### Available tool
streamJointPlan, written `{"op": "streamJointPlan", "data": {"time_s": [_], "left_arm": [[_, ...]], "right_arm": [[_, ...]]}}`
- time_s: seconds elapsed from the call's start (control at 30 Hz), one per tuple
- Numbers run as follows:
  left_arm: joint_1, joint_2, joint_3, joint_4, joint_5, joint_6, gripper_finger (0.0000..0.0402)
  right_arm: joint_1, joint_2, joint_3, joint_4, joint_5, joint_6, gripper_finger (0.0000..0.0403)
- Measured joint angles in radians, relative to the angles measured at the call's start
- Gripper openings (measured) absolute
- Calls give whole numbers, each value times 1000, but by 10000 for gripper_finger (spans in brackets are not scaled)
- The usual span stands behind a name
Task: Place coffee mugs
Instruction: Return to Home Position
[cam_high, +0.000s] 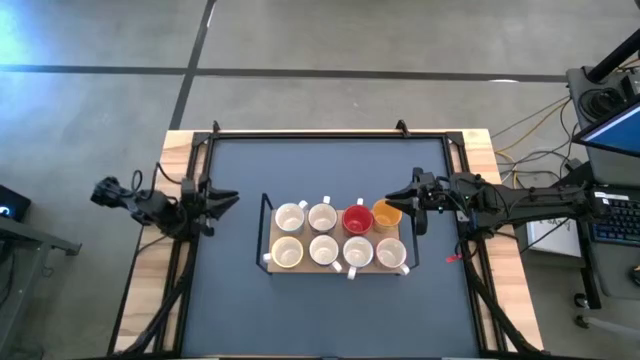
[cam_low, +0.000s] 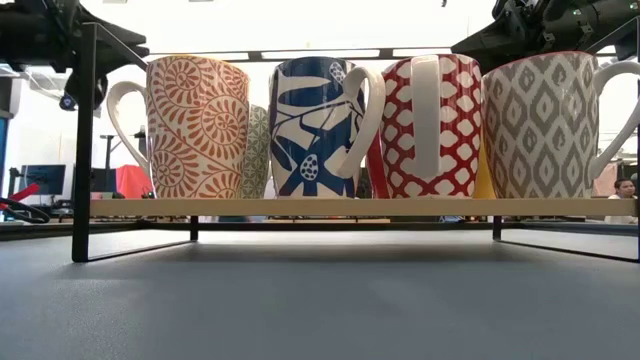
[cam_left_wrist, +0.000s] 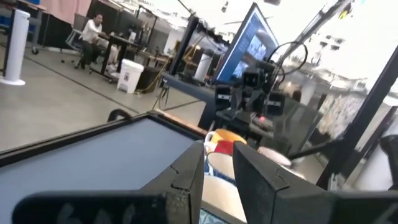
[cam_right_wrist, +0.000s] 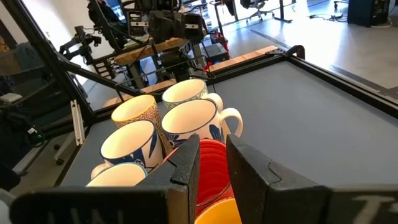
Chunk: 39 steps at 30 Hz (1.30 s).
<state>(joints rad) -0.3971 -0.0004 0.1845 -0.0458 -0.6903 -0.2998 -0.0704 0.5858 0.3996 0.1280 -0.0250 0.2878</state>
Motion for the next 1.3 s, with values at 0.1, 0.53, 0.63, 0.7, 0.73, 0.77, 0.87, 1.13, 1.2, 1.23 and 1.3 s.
{"op": "streamJointPlan", "data": {"time_s": [0.1, 0.53, 0.63, 0.7, 0.73, 0.77, 0.87, 1.13, 1.2, 1.23, 1.3], "left_arm": [[0, 1, -56, 79, 1, 0, 67], [0, 0, -154, 204, 11, 1, 67], [1, 1, -173, 215, 15, -14, 67], [1, 2, -171, 209, 11, -12, 67], [1, 2, -171, 207, 11, -3, 67], [1, 1, -168, 209, 5, 2, 67], [1, 0, -166, 205, -48, 2, 68], [1, 5, -167, 200, -79, 4, 68], [1, 5, -166, 196, -79, 4, 68], [1, 5, -166, 197, -79, 4, 68], [1, 5, -166, 196, -79, 4, 68]], "right_arm": [[0, 0, 0, 0, 0, 0, 68], [0, 0, 0, 0, 0, 0, 68], [0, 0, 0, 0, 0, 0, 68], [0, 0, 0, 0, 0, 0, 68], [0, 0, 0, 0, 0, 0, 68], [0, 0, 0, 0, 0, 0, 68], [0, 0, 0, 0, 0, 0, 68], [0, 0, 0, 0, 0, 0, 68], [0, 0, 0, 0, 0, 0, 68], [0, 0, 0, 0, 0, 0, 68], [0, 0, 0, 0, 0, 0, 68]]}}
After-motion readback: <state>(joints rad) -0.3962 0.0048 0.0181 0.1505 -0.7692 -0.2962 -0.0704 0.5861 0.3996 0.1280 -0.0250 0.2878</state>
